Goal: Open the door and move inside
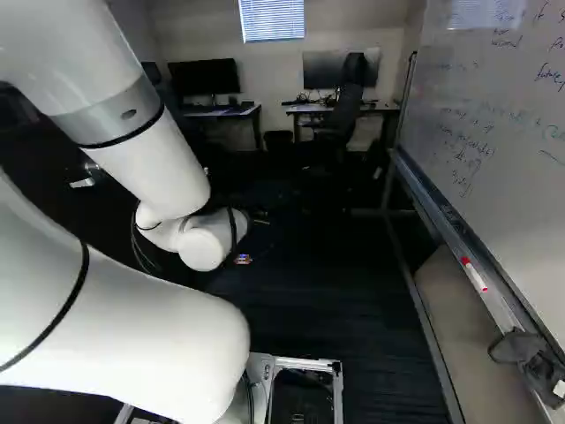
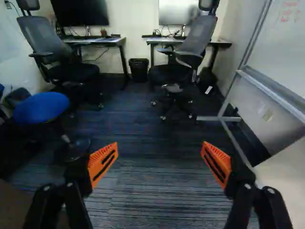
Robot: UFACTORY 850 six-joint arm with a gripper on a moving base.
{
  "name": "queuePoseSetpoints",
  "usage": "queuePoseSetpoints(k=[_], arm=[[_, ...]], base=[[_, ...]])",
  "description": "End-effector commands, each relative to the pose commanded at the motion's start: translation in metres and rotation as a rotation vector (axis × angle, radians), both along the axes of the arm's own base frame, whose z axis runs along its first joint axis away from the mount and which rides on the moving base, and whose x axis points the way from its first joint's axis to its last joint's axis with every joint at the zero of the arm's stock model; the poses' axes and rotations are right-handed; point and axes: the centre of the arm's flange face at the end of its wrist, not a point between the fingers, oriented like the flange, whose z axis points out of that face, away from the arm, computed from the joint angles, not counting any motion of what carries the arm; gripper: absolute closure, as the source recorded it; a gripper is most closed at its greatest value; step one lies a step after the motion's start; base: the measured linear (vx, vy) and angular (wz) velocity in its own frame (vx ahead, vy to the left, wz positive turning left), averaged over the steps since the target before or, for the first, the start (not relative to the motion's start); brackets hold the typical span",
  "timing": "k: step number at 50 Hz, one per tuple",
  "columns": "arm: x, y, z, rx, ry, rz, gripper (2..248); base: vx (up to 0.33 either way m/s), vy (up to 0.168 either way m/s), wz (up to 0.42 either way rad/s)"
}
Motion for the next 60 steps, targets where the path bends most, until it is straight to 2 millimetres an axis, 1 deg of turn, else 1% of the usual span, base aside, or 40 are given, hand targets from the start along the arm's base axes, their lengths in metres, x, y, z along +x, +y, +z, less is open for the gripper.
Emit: queuePoseSetpoints(k=[60], arm=[[0.0,0.0,0.0,0.0,0.0,0.0,3]], base=[[0.211,0.008,-0.014]])
